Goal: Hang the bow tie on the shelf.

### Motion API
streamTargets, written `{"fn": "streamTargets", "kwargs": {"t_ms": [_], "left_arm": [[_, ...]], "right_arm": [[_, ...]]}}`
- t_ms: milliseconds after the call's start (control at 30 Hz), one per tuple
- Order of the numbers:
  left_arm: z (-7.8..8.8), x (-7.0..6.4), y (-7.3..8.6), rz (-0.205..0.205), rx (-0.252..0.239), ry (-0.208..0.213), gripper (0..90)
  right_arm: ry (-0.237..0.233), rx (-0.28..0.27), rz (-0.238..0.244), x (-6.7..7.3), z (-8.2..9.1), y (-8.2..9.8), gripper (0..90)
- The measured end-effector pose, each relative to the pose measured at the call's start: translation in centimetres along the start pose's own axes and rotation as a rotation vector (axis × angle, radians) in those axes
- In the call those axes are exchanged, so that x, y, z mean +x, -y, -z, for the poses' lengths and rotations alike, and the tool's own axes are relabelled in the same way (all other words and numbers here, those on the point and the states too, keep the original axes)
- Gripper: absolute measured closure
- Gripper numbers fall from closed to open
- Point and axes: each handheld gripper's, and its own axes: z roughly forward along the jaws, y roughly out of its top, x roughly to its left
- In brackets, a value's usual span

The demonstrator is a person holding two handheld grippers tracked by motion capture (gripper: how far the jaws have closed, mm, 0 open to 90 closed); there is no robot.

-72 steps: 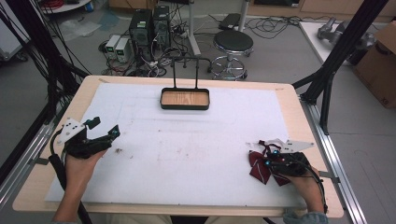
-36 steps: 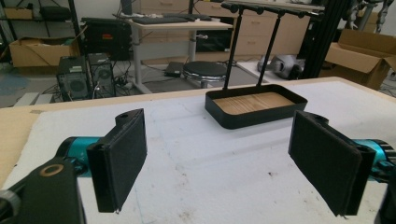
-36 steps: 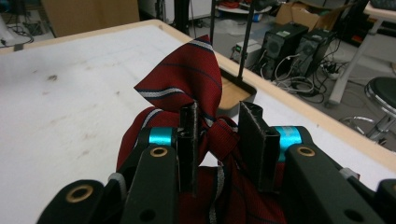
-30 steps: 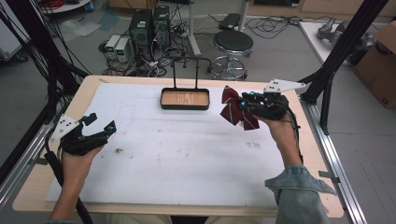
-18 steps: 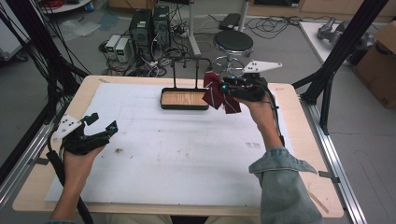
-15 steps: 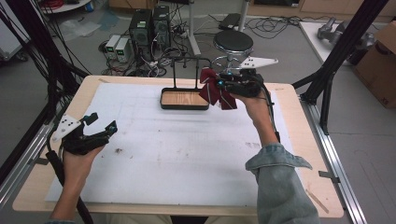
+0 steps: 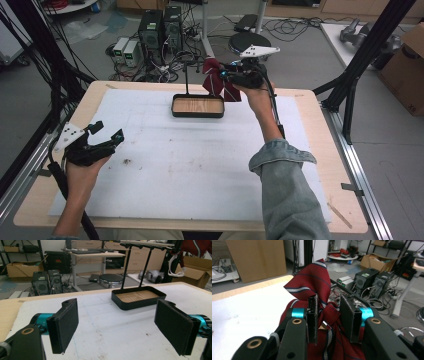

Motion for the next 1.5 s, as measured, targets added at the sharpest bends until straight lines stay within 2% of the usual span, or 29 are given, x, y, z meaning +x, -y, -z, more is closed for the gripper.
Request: {"fn": "streamTargets", "kwargs": {"t_ms": [167, 267, 400, 667, 767, 833, 967, 1000, 1200, 1300, 1500], "left_arm": [[0.0, -0.1, 0.1, -0.001, 0.002, 0.005, 19.7], [0.0, -0.1, 0.1, -0.003, 0.004, 0.004, 19.7], [0.0, 0.0, 0.1, 0.002, 0.002, 0.003, 19.7], [-0.1, -0.2, 0.2, 0.002, 0.003, 0.010, 19.7], [-0.1, -0.2, 0.2, -0.001, 0.007, 0.011, 19.7], [-0.1, -0.2, 0.2, 0.000, 0.008, 0.012, 19.7], [-0.1, -0.1, 0.3, 0.002, 0.008, 0.010, 19.7], [-0.1, -0.1, 0.3, 0.002, 0.009, 0.010, 19.7], [-0.2, -0.2, 0.3, -0.002, 0.012, 0.016, 19.7], [-0.2, -0.2, 0.3, -0.001, 0.011, 0.016, 19.7], [-0.2, -0.3, 0.4, 0.002, 0.011, 0.018, 19.7]], "right_arm": [[0.005, -0.020, -0.023, -0.3, -0.6, -0.7, 68.9], [0.029, -0.020, -0.023, -0.7, -0.9, -0.8, 69.0], [0.061, -0.024, -0.054, -1.7, -0.7, -0.6, 68.9], [0.096, -0.040, -0.090, -3.2, -0.5, -0.3, 68.8], [0.112, -0.039, -0.083, -3.7, -0.7, -0.4, 68.7], [0.101, -0.053, -0.118, -4.3, -0.9, -0.1, 68.7], [0.094, -0.056, -0.125, -4.4, -1.2, 0.0, 68.8], [0.076, -0.066, -0.138, -4.2, -1.3, -0.2, 68.7], [0.051, -0.065, -0.108, -3.5, -2.0, -1.1, 68.7], [0.033, -0.076, -0.109, -3.3, -2.1, -1.4, 68.7], [0.037, -0.074, -0.107, -3.2, -2.2, -1.5, 68.7]]}}
